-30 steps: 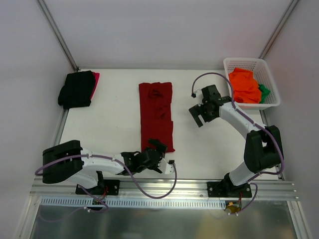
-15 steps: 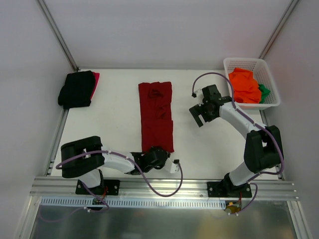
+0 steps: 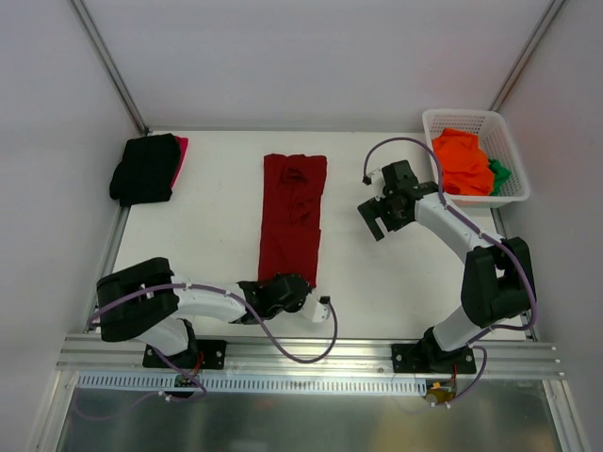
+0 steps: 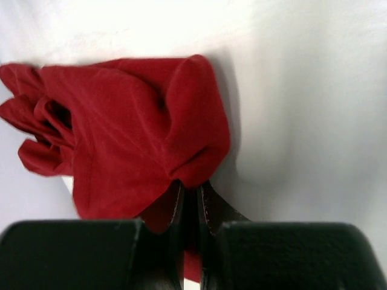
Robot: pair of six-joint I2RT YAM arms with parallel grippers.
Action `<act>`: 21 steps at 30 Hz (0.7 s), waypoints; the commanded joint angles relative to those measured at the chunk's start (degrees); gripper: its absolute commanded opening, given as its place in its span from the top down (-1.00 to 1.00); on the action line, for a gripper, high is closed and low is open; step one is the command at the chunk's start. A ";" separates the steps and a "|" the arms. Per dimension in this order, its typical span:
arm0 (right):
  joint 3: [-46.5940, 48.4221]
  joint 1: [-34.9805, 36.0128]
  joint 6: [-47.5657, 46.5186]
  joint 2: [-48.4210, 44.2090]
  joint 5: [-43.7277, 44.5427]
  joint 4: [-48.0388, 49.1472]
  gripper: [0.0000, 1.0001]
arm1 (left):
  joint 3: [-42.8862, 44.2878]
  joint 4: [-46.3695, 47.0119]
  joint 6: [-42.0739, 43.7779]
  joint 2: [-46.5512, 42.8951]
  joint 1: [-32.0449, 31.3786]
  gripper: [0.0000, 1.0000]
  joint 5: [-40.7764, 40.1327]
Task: Fold and stack the t-shirts
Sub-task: Fold the tshirt
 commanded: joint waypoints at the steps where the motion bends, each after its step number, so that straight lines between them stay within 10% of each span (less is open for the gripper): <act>1: 1.54 -0.32 1.08 -0.74 -0.23 -0.74 -0.99 | 3.98 -5.10 3.43 -5.08 3.94 1.00 2.71; 21: 1.10 -0.41 0.73 -0.21 -0.06 -0.82 -0.99 | 24.10 -8.11 17.58 -0.36 20.46 1.00 10.72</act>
